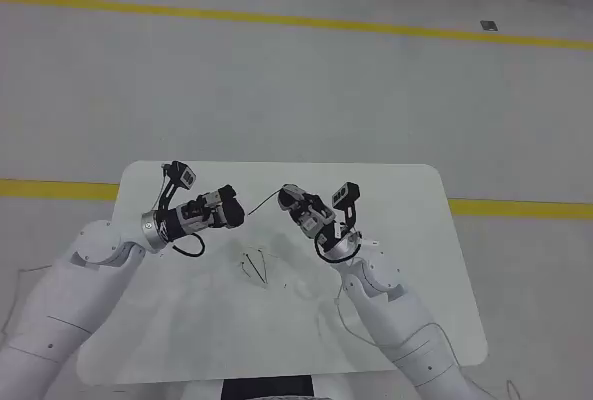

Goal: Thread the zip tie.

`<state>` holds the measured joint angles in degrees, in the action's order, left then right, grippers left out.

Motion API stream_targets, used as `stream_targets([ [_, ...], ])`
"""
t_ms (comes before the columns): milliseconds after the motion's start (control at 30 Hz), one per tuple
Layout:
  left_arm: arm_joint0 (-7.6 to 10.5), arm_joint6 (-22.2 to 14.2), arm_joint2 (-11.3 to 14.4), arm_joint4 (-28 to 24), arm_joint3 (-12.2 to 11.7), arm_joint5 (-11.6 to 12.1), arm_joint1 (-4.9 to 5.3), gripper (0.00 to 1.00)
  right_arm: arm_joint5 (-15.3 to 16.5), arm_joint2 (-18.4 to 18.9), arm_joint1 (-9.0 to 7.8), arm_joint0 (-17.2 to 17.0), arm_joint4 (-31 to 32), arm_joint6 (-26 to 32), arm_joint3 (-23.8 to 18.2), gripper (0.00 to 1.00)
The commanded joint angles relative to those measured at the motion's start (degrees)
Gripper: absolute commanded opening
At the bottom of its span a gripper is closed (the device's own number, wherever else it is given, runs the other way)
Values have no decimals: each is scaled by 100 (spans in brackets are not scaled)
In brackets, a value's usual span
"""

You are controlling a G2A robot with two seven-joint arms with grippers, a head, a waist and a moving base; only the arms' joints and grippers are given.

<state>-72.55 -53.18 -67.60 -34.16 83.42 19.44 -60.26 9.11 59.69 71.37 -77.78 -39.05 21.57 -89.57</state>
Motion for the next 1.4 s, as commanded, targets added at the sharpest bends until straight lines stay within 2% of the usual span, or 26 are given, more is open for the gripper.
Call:
stream_targets([
  [0, -13, 101, 56, 191, 3, -45, -2, 100, -34, -6, 6, -23, 120, -113, -49, 0],
  [33, -20, 150, 94, 247, 8, -48, -7, 100, -20, -18, 17, -44, 134, -228, -86, 0],
  [133, -51, 230, 241, -38, -13, -9, -53, 100, 4, -129, 63, -86, 267, -590, -170, 0],
  [200, -16, 361, 327, 11, -57, 4, -85, 100, 2, -195, 98, -100, 272, -786, -173, 0],
  [300, -11, 612, 405, -240, -82, 4, -160, 100, -102, -274, 133, -109, 355, -987, -126, 0],
  [367, 24, 610, 432, -282, -90, 4, -197, 100, -104, -293, 148, -113, 352, -972, -138, 0],
  [633, 30, 606, 431, -274, -96, 4, -202, 100, -40, -265, 152, -121, 324, -902, -166, 0],
  [767, -18, 801, 470, -161, 7, -39, -210, 100, -121, -281, 178, -165, 291, -962, -271, 0],
  [1033, -40, 916, 498, -132, 20, -38, -223, 100, -171, -430, 263, -234, 72, -1009, -268, 0],
  [1233, -40, 916, 498, -132, 20, -38, -223, 100, -171, -430, 263, -234, 72, -1009, -268, 0],
  [1367, -73, 1079, 522, -32, 110, -94, -229, 100, -187, -413, 267, -258, 265, -1075, -317, 0],
])
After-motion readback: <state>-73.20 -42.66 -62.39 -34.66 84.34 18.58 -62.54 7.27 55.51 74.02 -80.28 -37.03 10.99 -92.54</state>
